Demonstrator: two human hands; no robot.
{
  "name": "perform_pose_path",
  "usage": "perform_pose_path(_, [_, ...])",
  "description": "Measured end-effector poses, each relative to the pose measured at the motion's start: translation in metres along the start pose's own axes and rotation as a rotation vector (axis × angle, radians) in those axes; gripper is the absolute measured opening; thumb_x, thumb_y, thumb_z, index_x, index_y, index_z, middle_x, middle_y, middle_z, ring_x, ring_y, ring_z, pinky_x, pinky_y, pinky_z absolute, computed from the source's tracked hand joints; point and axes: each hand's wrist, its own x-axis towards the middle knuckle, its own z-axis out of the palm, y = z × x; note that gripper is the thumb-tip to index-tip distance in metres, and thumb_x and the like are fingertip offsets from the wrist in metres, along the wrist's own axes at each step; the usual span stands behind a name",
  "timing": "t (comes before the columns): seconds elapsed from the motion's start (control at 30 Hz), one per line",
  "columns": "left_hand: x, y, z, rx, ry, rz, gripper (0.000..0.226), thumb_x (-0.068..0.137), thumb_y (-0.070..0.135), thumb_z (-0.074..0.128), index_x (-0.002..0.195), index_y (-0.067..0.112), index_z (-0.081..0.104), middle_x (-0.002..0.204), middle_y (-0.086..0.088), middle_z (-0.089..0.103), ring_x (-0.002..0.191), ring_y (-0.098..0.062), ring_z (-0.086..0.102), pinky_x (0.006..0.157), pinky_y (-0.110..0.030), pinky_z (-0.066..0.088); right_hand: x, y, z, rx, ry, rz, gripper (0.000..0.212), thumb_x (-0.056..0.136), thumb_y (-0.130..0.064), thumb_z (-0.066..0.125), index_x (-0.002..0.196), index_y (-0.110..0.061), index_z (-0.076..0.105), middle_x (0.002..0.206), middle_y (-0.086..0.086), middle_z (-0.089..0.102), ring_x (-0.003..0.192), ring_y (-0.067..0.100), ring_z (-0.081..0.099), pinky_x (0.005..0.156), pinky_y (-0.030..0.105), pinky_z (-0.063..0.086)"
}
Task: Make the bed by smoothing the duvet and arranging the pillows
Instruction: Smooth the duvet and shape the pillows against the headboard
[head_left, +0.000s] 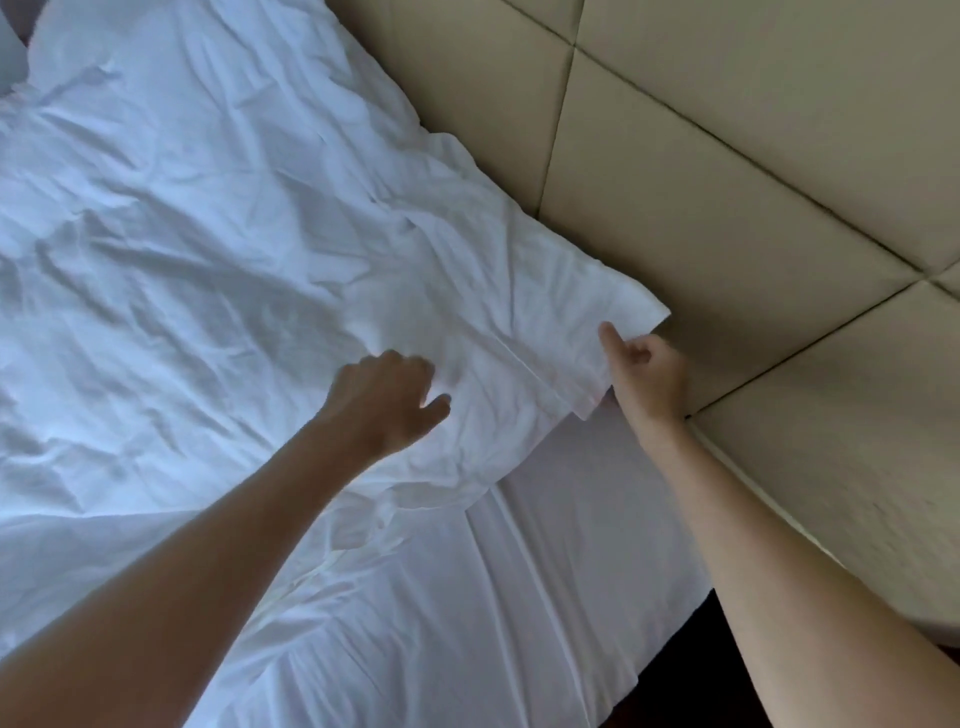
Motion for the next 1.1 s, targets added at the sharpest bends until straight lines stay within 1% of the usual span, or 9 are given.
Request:
perform_pose_path(0.1, [0.033,0.037,-0.015,-0.143,0.328,0.265,0.043,0.095,0.043,0.053,0.127,0.014,0.054,0.124,-0.006,0.058,0.113,-0.025,0.057,0.090,-0.035,0.044,0.016,0.007,0.000,0.269,-0.058,0.454,0.084,0.057,-0.064,0.082,0.116,-0.011,0.056,0.106,-0.001,0.068,0.097,0.017,0.067,0.073,0.035,0.060])
perform_pose_path(0.23, [0.077,0.069,0.008,-0.060,0.117,0.306,0.067,0.102,0.048,0.034,0.157,0.020,0.010,0.165,-0.007,0.008,0.152,-0.027,0.005,0.124,-0.042,0.008,0.023,0.011,0.015,0.396,-0.400,0.630,0.071,0.067,-0.070,0.076,0.120,-0.025,0.060,0.111,-0.001,0.072,0.101,0.022,0.069,0.084,0.042,0.059])
perform_pose_path(0.3, [0.095,0.068,0.033,-0.041,-0.119,0.160,0.071,0.098,0.061,0.015,0.158,0.024,0.007,0.165,-0.007,0.003,0.151,-0.032,0.000,0.123,-0.049,0.003,0.024,0.008,0.027,0.448,-0.413,0.552,0.065,0.074,-0.059,0.078,0.127,-0.026,0.061,0.116,-0.001,0.073,0.103,0.019,0.071,0.090,0.042,0.058])
perform_pose_path(0.4, [0.100,0.069,0.031,-0.284,-0.354,-0.004,0.105,0.072,0.080,-0.008,0.155,0.024,0.023,0.160,-0.013,0.024,0.143,-0.037,0.028,0.118,-0.053,0.020,0.015,-0.005,0.044,0.446,-0.251,0.294,0.044,0.085,-0.020,0.077,0.125,-0.021,0.060,0.111,-0.003,0.072,0.100,0.014,0.071,0.079,0.029,0.061])
perform_pose_path(0.53, [0.110,0.046,-0.035,-0.956,-0.113,-0.490,0.090,0.083,0.079,0.035,0.133,0.005,0.052,0.125,-0.017,0.063,0.109,-0.036,0.062,0.095,-0.043,0.050,-0.019,-0.034,0.056,0.395,-0.237,-0.151,0.040,0.088,0.000,0.063,0.123,-0.019,0.059,0.115,-0.001,0.068,0.108,0.013,0.065,0.091,0.033,0.057])
perform_pose_path(0.67, [0.107,0.019,-0.086,-0.699,0.056,-0.548,0.103,0.075,0.083,0.047,0.141,0.005,0.041,0.140,-0.017,0.051,0.121,-0.038,0.054,0.100,-0.045,0.047,-0.072,-0.053,0.062,0.047,-0.364,-0.453,0.062,0.082,0.007,0.055,0.135,-0.025,0.056,0.111,0.003,0.057,0.102,0.013,0.054,0.088,0.009,0.042])
perform_pose_path(0.8, [0.090,0.015,-0.062,-0.456,-0.023,-0.611,0.126,0.067,0.082,0.062,0.152,0.002,0.012,0.148,-0.018,0.038,0.132,-0.039,0.044,0.101,-0.045,0.040,-0.117,-0.074,0.065,-0.209,-0.721,-0.682,0.081,0.074,0.009,0.053,0.139,-0.039,0.048,0.110,0.001,0.054,0.101,0.015,0.050,0.087,0.022,0.048])
perform_pose_path(0.97, [0.058,-0.027,-0.012,-0.517,0.226,-0.614,0.056,0.089,0.033,0.059,0.130,0.001,0.039,0.126,-0.025,0.055,0.119,-0.046,0.050,0.093,-0.045,0.043,-0.120,-0.066,0.056,-0.370,-0.986,-0.671,0.067,0.079,-0.010,0.062,0.135,-0.041,0.044,0.102,-0.025,0.050,0.095,-0.001,0.039,0.098,0.026,0.039])
perform_pose_path(1.1, [0.042,-0.059,-0.011,-0.804,0.284,-0.684,0.043,0.081,0.032,0.065,0.116,0.008,0.058,0.108,-0.015,0.066,0.106,-0.035,0.062,0.091,-0.042,0.053,-0.118,-0.070,0.048,-0.101,-1.099,-0.308,0.062,0.085,-0.037,0.070,0.138,-0.048,0.040,0.129,-0.028,0.051,0.121,-0.007,0.046,0.103,0.025,0.040])
